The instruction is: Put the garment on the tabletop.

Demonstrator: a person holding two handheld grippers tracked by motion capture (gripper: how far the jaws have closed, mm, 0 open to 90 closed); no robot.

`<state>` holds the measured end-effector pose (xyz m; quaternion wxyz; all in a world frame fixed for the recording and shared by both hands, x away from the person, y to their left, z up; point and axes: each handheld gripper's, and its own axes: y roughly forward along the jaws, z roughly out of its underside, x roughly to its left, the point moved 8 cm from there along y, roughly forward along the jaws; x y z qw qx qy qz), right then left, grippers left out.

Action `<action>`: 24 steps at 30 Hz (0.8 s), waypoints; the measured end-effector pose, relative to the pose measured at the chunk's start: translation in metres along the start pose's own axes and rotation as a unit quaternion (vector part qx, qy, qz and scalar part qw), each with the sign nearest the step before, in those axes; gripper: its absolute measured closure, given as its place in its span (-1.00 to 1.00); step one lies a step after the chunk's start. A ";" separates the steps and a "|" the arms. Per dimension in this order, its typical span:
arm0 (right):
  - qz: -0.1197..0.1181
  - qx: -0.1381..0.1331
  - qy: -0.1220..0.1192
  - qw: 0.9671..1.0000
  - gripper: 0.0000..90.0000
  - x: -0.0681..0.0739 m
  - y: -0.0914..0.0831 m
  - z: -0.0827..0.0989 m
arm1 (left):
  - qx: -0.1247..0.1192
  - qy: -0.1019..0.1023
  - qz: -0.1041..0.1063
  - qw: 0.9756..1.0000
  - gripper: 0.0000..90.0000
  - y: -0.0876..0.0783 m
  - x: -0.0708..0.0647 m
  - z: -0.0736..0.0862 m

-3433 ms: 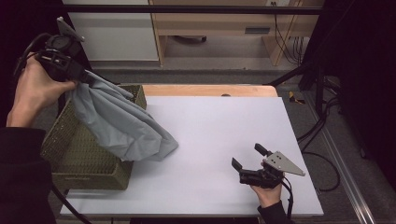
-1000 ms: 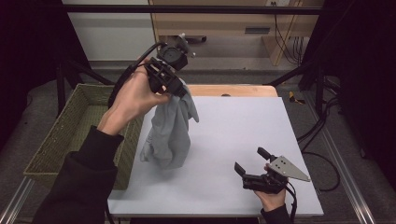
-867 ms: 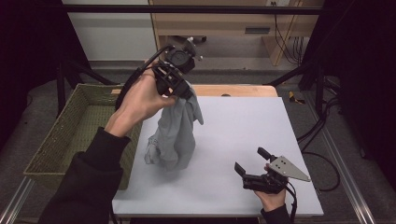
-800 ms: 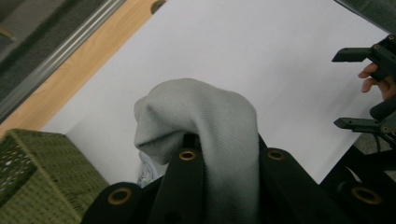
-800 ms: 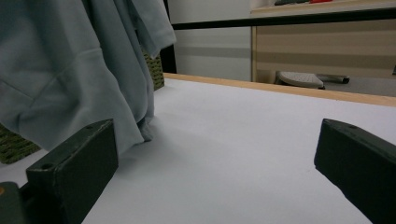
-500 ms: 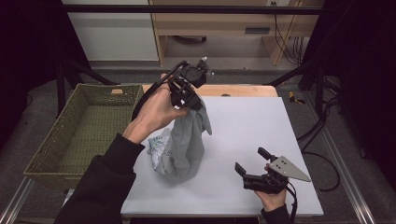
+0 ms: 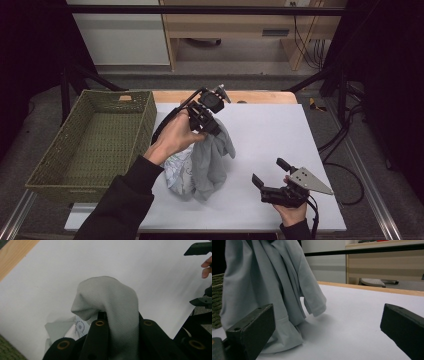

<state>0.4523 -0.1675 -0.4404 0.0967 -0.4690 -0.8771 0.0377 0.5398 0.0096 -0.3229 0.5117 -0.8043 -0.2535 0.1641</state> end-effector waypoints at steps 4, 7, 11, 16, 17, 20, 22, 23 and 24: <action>0.002 -0.004 -0.008 1.000 -1.00 -0.002 0.000 0.000 | 0.000 -0.006 0.007 1.000 0.83 0.012 -0.003 0.003; 0.002 -0.006 -0.003 1.000 -1.00 -0.002 0.000 -0.001 | 0.001 -0.003 0.014 1.000 0.83 0.020 -0.006 0.007; 0.002 -0.007 -0.004 1.000 -1.00 -0.002 0.000 -0.001 | 0.003 -0.001 0.026 1.000 0.83 0.032 -0.010 0.012; -0.001 -0.007 0.008 1.000 -1.00 -0.001 -0.001 -0.002 | 0.007 -0.001 0.028 1.000 0.82 0.046 -0.010 0.018; -0.002 -0.005 0.011 1.000 -1.00 -0.001 -0.002 -0.001 | 0.008 -0.001 0.030 1.000 0.82 0.049 -0.011 0.019; 0.001 -0.008 0.002 1.000 -1.00 -0.003 -0.001 -0.001 | 0.008 0.000 0.037 0.999 0.82 0.055 -0.013 0.022; -0.001 -0.005 0.011 1.000 -1.00 -0.001 -0.001 -0.001 | 0.010 0.003 0.039 0.999 0.82 0.060 -0.014 0.025; 0.002 -0.004 0.003 1.000 -1.00 -0.003 -0.001 0.000 | 0.013 0.003 0.041 0.999 0.81 0.063 -0.015 0.026; 0.004 -0.003 -0.001 1.000 -1.00 -0.004 -0.001 0.000 | 0.015 0.004 0.042 0.999 0.81 0.065 -0.015 0.027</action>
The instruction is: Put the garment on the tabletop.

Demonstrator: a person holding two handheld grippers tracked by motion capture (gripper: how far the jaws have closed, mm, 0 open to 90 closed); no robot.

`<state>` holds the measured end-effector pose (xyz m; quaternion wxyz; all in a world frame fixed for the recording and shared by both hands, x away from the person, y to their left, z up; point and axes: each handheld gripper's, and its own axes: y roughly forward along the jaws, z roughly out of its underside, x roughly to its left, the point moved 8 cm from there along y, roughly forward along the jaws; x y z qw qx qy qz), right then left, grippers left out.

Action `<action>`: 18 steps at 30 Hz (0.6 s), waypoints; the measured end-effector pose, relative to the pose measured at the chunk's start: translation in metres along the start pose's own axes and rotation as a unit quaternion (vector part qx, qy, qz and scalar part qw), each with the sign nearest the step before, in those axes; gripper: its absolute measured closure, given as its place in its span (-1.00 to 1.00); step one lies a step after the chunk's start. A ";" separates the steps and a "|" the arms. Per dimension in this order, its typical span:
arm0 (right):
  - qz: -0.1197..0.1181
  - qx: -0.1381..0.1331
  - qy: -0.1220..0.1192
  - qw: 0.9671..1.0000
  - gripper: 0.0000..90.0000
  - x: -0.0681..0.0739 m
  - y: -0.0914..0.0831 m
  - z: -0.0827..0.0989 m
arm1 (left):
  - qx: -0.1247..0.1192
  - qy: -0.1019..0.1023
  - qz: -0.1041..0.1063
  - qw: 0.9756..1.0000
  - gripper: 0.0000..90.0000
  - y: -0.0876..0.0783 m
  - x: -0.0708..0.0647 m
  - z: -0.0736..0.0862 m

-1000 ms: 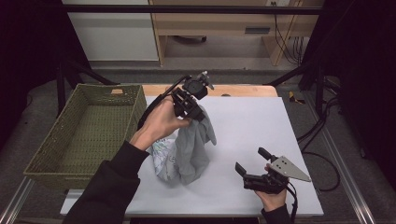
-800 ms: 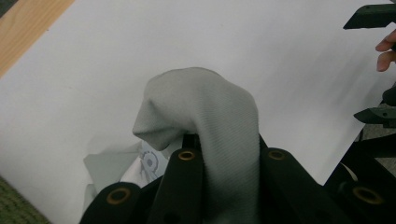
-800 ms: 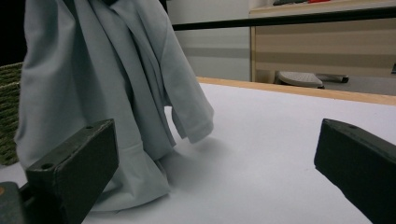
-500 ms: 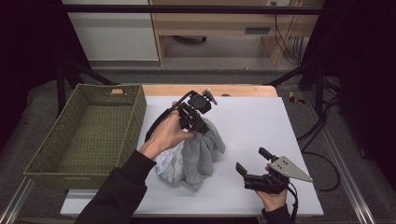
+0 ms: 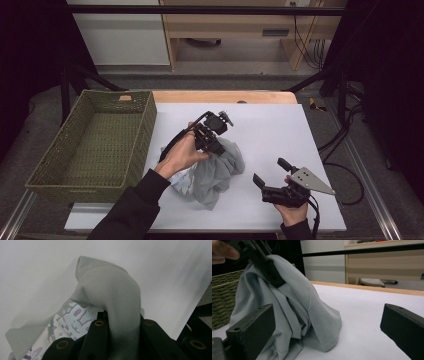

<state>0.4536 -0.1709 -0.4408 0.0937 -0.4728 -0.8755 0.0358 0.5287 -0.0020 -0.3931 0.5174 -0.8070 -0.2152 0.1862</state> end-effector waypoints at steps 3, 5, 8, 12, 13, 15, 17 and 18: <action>0.003 0.002 -0.002 1.000 -1.00 -0.001 0.000 0.001 | 0.002 0.003 0.001 1.000 0.79 0.007 -0.001 0.002; 0.000 -0.003 -0.001 1.000 -1.00 0.000 0.001 0.000 | 0.005 0.004 0.005 1.000 0.77 0.011 -0.002 0.004; 0.000 0.001 -0.001 1.000 -1.00 0.000 0.000 0.000 | 0.006 0.010 0.008 1.000 0.69 0.018 -0.003 0.005; 0.000 0.002 -0.002 1.000 -1.00 0.000 0.001 0.001 | 0.000 0.016 0.006 1.000 0.36 0.024 -0.002 0.006; 0.000 0.002 -0.001 1.000 -1.00 0.000 0.001 0.001 | -0.004 0.020 0.001 1.000 0.22 0.024 -0.001 0.005; 0.001 0.001 0.000 1.000 -1.00 0.000 0.002 0.001 | -0.013 0.022 0.005 1.000 -0.06 0.022 -0.001 0.004; -0.001 0.001 -0.001 1.000 -1.00 -0.001 0.001 0.002 | -0.023 0.016 0.012 1.000 -0.27 0.020 -0.001 0.002; 0.001 0.001 0.005 1.000 -1.00 0.000 0.002 0.001 | -0.025 0.017 0.018 0.999 -0.37 0.019 -0.001 0.001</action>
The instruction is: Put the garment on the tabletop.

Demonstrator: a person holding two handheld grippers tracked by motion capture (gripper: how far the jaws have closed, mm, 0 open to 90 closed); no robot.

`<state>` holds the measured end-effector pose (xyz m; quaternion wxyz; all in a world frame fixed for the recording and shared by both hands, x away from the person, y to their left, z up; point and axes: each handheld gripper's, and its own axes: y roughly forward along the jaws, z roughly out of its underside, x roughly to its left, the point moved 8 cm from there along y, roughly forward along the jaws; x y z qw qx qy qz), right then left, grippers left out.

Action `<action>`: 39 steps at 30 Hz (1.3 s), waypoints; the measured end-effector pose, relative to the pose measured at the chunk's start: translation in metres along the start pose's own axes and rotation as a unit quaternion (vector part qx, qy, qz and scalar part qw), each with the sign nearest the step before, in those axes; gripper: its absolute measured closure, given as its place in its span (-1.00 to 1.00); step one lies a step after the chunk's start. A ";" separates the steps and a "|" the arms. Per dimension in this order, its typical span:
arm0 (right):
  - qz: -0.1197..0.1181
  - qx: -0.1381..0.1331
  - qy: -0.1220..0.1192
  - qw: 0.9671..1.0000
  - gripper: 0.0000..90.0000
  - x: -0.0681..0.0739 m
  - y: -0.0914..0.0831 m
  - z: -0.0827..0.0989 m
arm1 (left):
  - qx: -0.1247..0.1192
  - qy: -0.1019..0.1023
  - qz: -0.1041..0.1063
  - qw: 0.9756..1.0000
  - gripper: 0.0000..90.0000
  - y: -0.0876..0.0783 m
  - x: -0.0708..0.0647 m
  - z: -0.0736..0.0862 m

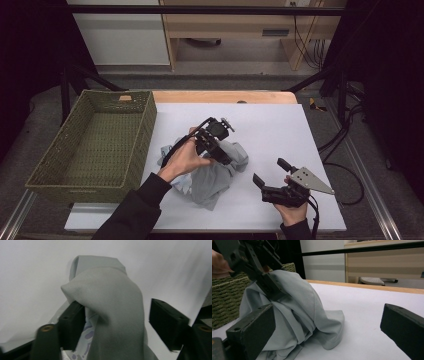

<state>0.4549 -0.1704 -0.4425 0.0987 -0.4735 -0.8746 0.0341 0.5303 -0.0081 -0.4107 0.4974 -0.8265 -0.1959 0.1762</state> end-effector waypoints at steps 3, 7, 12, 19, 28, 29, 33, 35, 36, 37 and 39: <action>-0.001 0.001 0.001 1.000 -1.00 0.001 0.000 0.000 | -0.012 -0.011 0.016 1.000 -0.57 -0.003 0.000 -0.002; -0.001 -0.001 0.002 1.000 -1.00 0.001 0.000 -0.001 | -0.030 -0.003 0.003 1.000 -0.78 -0.007 0.000 -0.004; -0.001 0.000 0.000 1.000 -1.00 0.000 -0.001 -0.001 | -0.051 -0.013 0.003 0.999 -0.89 -0.012 0.000 -0.008; -0.001 -0.001 0.000 1.000 -1.00 -0.001 -0.002 -0.002 | -0.119 -0.005 0.000 0.993 -0.91 -0.023 -0.002 -0.010; -0.004 -0.002 -0.001 1.000 -1.00 -0.001 -0.003 -0.002 | -0.222 -0.008 -0.003 0.975 -0.86 -0.032 -0.003 -0.002; -0.004 -0.002 -0.001 1.000 -1.00 -0.001 -0.002 -0.002 | -0.232 -0.009 -0.001 0.973 -0.87 -0.033 -0.003 -0.001; -0.006 -0.003 -0.001 1.000 -1.00 -0.001 -0.002 -0.002 | -0.265 -0.018 0.020 0.964 -0.84 -0.035 -0.006 0.008; -0.005 -0.002 0.001 1.000 -1.00 -0.001 -0.002 -0.002 | -0.280 -0.021 0.027 0.959 -0.87 -0.036 -0.006 0.014; -0.004 -0.002 0.001 1.000 -1.00 -0.001 -0.002 -0.002 | -0.288 -0.023 0.024 0.957 -0.87 -0.037 -0.005 0.017; -0.004 -0.002 0.001 1.000 -1.00 -0.001 -0.002 -0.002 | -0.294 -0.023 0.020 0.955 -0.88 -0.038 -0.004 0.019; -0.006 -0.003 0.001 1.000 -1.00 -0.001 -0.002 -0.002 | -0.307 -0.025 0.024 0.951 -0.86 -0.039 -0.004 0.026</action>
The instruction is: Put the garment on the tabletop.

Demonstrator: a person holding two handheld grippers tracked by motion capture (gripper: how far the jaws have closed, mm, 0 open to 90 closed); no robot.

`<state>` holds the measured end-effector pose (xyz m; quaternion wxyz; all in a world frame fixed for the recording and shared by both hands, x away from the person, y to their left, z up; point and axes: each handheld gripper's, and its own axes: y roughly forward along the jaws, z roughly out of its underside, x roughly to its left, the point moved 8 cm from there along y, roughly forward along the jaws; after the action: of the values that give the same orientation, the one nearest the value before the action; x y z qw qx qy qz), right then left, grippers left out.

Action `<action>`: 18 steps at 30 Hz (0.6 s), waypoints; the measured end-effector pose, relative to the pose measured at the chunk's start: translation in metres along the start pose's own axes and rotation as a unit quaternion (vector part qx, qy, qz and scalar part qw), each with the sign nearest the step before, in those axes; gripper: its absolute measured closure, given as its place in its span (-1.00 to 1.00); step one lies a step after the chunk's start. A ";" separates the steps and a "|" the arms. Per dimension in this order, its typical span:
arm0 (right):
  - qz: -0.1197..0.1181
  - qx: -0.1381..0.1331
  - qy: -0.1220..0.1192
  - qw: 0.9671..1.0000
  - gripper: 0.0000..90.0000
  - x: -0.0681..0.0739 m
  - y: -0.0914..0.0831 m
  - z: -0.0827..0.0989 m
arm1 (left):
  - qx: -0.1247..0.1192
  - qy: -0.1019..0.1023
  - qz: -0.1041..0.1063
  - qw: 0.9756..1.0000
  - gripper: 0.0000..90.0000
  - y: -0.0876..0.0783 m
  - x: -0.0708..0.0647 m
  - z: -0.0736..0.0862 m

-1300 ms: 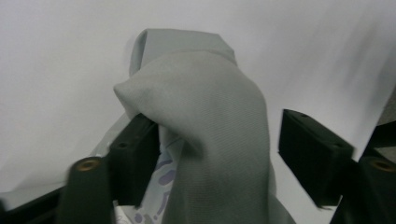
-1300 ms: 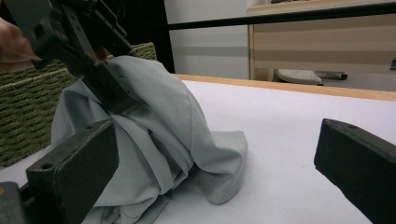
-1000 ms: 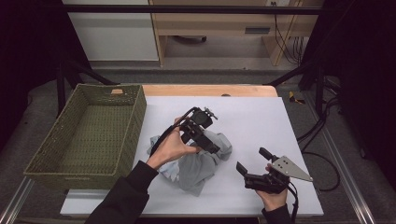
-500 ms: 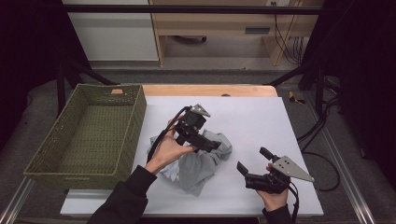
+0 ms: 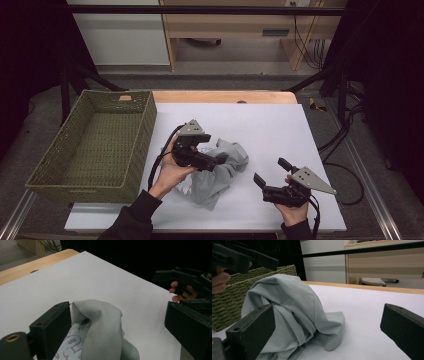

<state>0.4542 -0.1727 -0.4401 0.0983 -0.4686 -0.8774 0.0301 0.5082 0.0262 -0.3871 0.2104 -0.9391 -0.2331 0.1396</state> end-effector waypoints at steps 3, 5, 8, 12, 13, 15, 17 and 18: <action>0.000 0.000 -0.002 1.000 -1.00 0.000 0.000 0.000 | -0.017 0.000 -0.003 1.000 -0.85 -0.008 0.002 0.008; 0.000 0.000 -0.001 1.000 -1.00 0.000 0.000 0.000 | -0.025 -0.005 0.002 1.000 -0.85 -0.013 0.004 0.014; 0.001 -0.001 0.002 1.000 -1.00 0.001 0.001 0.000 | -0.035 -0.006 -0.007 0.999 -0.86 -0.020 0.008 0.024; 0.000 0.001 0.003 1.000 -1.00 0.001 0.001 0.000 | -0.046 0.002 -0.035 0.998 -0.87 -0.029 0.012 0.032; 0.000 0.001 0.003 1.000 -1.00 0.001 0.002 0.001 | -0.049 0.003 -0.034 0.998 -0.85 -0.031 0.012 0.033; -0.002 0.002 0.002 1.000 -1.00 0.001 0.001 0.001 | -0.057 0.003 -0.037 0.998 -0.87 -0.036 0.011 0.035; -0.002 0.002 0.003 1.000 -1.00 0.001 0.001 0.000 | -0.061 0.003 -0.038 0.997 -0.89 -0.040 0.011 0.038; -0.002 0.000 0.003 1.000 -1.00 0.002 0.001 0.000 | -0.061 0.003 -0.041 0.997 -0.89 -0.041 0.011 0.040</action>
<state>0.4543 -0.1708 -0.4402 0.1014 -0.4671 -0.8779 0.0285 0.4878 0.0784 -0.4050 0.1588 -0.9403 -0.2790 0.1133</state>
